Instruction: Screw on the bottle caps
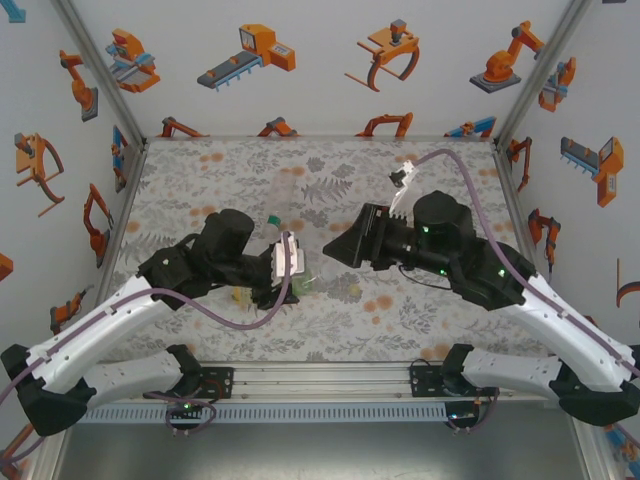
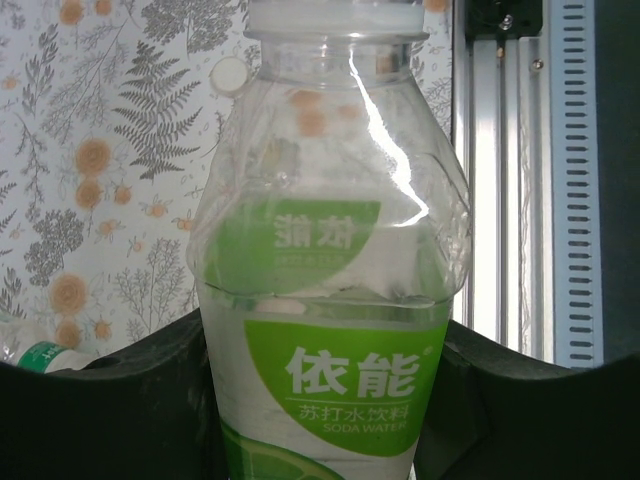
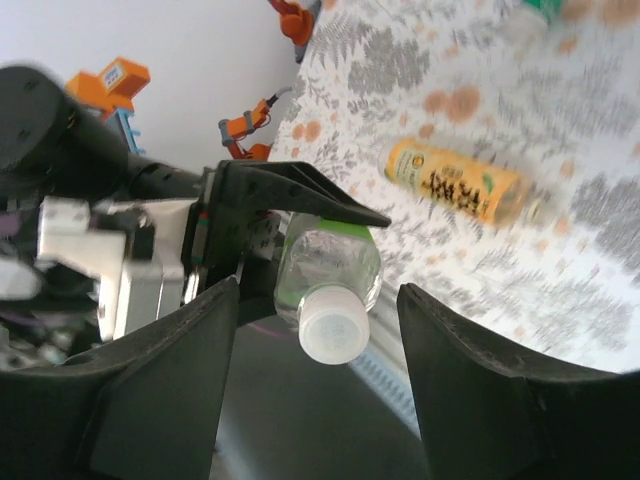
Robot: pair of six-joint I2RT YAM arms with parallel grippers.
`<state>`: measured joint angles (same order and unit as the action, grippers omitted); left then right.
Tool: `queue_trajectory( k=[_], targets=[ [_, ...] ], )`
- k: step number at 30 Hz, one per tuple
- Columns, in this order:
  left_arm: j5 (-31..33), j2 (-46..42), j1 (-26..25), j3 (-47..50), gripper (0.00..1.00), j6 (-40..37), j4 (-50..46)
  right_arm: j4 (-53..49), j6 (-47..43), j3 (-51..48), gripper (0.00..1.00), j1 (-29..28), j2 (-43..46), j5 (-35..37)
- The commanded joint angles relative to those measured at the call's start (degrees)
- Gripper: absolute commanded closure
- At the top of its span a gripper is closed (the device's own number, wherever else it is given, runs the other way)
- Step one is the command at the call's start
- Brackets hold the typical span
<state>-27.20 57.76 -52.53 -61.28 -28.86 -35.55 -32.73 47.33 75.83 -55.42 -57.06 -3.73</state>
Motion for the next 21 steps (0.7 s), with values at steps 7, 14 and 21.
queue_trajectory(
  k=[7, 14, 21],
  targets=[
    [-5.84, -1.32, -0.38, -1.20, 1.00, -0.67, 0.57, 1.38, -50.23, 3.38, 0.41, -0.21, 0.65, -24.39],
    [-6.02, -1.51, -0.55, -1.48, 1.00, -0.32, 0.43, -6.61, -71.57, 6.35, 0.42, -0.26, -1.39, -33.17],
    [-5.55, -1.16, -0.71, -1.93, 1.00, -0.07, 0.43, -3.45, -74.34, 3.02, 0.48, -1.06, -1.78, -31.38]
  ],
)
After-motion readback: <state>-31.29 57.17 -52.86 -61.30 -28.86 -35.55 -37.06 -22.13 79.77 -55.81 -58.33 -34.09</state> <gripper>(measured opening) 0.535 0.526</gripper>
